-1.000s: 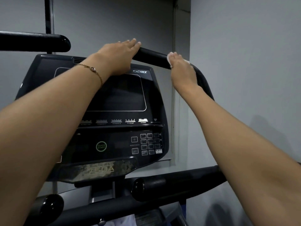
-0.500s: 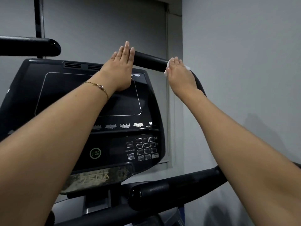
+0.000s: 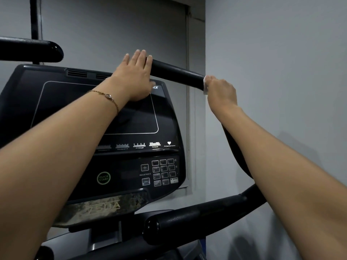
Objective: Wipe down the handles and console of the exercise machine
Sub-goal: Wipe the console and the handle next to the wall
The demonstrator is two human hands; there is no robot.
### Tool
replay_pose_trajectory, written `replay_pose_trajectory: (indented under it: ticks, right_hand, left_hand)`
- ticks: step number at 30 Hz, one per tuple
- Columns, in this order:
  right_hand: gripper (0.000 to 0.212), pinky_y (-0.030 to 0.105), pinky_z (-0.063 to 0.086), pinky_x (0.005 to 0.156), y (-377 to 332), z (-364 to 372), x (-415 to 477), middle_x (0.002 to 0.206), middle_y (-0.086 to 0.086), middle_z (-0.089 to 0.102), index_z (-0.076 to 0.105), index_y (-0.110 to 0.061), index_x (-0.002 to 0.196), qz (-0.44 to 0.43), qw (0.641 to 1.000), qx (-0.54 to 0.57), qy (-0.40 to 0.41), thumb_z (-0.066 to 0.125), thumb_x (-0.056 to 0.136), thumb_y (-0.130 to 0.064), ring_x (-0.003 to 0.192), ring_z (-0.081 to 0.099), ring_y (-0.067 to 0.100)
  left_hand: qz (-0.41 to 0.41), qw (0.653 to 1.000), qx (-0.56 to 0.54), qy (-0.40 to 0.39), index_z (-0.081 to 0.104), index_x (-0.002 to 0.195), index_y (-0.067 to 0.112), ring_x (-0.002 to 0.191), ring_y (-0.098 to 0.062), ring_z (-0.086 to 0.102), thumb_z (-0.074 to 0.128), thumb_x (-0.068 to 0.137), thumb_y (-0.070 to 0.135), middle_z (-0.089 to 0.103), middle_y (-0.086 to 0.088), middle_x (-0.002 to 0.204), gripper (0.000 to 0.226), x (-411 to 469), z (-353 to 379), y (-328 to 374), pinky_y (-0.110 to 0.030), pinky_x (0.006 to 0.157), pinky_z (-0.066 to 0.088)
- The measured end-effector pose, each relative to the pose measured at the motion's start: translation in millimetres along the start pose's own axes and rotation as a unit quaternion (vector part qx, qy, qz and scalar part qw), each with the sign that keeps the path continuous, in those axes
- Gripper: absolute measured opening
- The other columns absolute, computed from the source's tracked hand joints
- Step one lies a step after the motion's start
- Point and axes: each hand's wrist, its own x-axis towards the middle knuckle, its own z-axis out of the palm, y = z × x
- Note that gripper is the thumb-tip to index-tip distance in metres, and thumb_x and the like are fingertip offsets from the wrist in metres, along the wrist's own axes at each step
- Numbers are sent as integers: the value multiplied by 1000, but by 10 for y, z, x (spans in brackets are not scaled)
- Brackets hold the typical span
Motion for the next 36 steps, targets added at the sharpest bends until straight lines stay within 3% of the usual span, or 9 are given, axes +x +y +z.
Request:
replay_pose_trajectory:
  ticks: [3, 6, 15, 23, 26, 29, 30, 33, 36]
  right_hand:
    - [29, 30, 37, 67, 68, 20, -44, 101, 19, 63, 57, 0, 109, 27, 999, -25, 1, 42, 85, 8, 89, 61, 35]
    - [27, 28, 34, 68, 163, -5, -47, 96, 17, 63, 63, -4, 105, 22, 999, -12, -20, 44, 87, -1, 92, 61, 35]
    - [21, 26, 33, 64, 183, 90, -95, 97, 12, 68, 55, -8, 104, -19, 999, 31, 35, 40, 89, -4, 75, 56, 31]
    - [22, 27, 33, 64, 124, 102, 12, 99, 14, 68, 58, -8, 107, -42, 998, -5, 39, 42, 93, -8, 83, 62, 33]
    - [26, 26, 38, 64, 153, 34, -110, 90, 10, 71, 69, -14, 96, 29, 985, 133, 107, 43, 92, -15, 79, 63, 28]
    - [20, 23, 48, 68, -89, 25, -161, 70, -2, 65, 73, -14, 87, 146, 859, 469, 147, 53, 89, -10, 68, 59, 11]
    - [17, 25, 50, 67, -195, 55, -151, 68, -3, 62, 71, -12, 84, 212, 776, 583, 112, 56, 88, -7, 65, 58, 11]
    - [8, 33, 59, 62, -415, 135, -132, 73, 9, 64, 63, -4, 84, 399, 453, 797, -29, 57, 89, -2, 55, 65, 19]
    - [11, 32, 58, 76, -475, 154, -90, 97, 15, 61, 55, 0, 98, 454, 286, 844, 5, 47, 93, 3, 79, 66, 25]
  left_hand:
    - [-13, 995, -78, 64, 47, 134, 9, 123, -36, 45, 38, 99, 25, 44, -14, 137, 39, 107, -141, -57, -49, 101, 41]
    - [-25, 990, -119, 74, 62, 122, 13, 106, -36, 55, 50, 96, 19, 58, -14, 121, 30, 180, -207, -95, -48, 93, 48]
    - [-85, 949, -288, 97, 66, 118, 15, 105, -28, 60, 65, 87, 19, 63, -10, 119, 31, 234, -132, -179, -38, 100, 46]
    - [-68, 953, -280, 91, 66, 117, 14, 107, -28, 59, 65, 87, 17, 64, -12, 117, 30, 236, -150, -194, -39, 98, 47]
    - [-60, 968, -230, 85, 66, 117, 13, 104, -31, 60, 62, 89, 17, 64, -14, 114, 29, 222, -197, -146, -41, 94, 50]
    - [-37, 990, -114, 75, 64, 118, 8, 102, -37, 58, 55, 94, 17, 61, -19, 114, 28, 221, -230, -76, -43, 87, 50]
    - [-19, 994, -71, 79, 63, 119, 4, 104, -38, 56, 51, 95, 16, 58, -20, 117, 29, 213, -214, -54, -44, 87, 49]
    - [7, 996, -19, 85, 48, 131, -2, 119, -37, 49, 42, 97, 11, 44, -19, 135, 37, 142, -84, -14, -47, 94, 46]
    - [22, 998, -19, 59, 17, 148, -1, 144, -28, 18, 30, 94, 1, 15, -16, 156, 55, 49, 37, 34, -45, 112, 32]
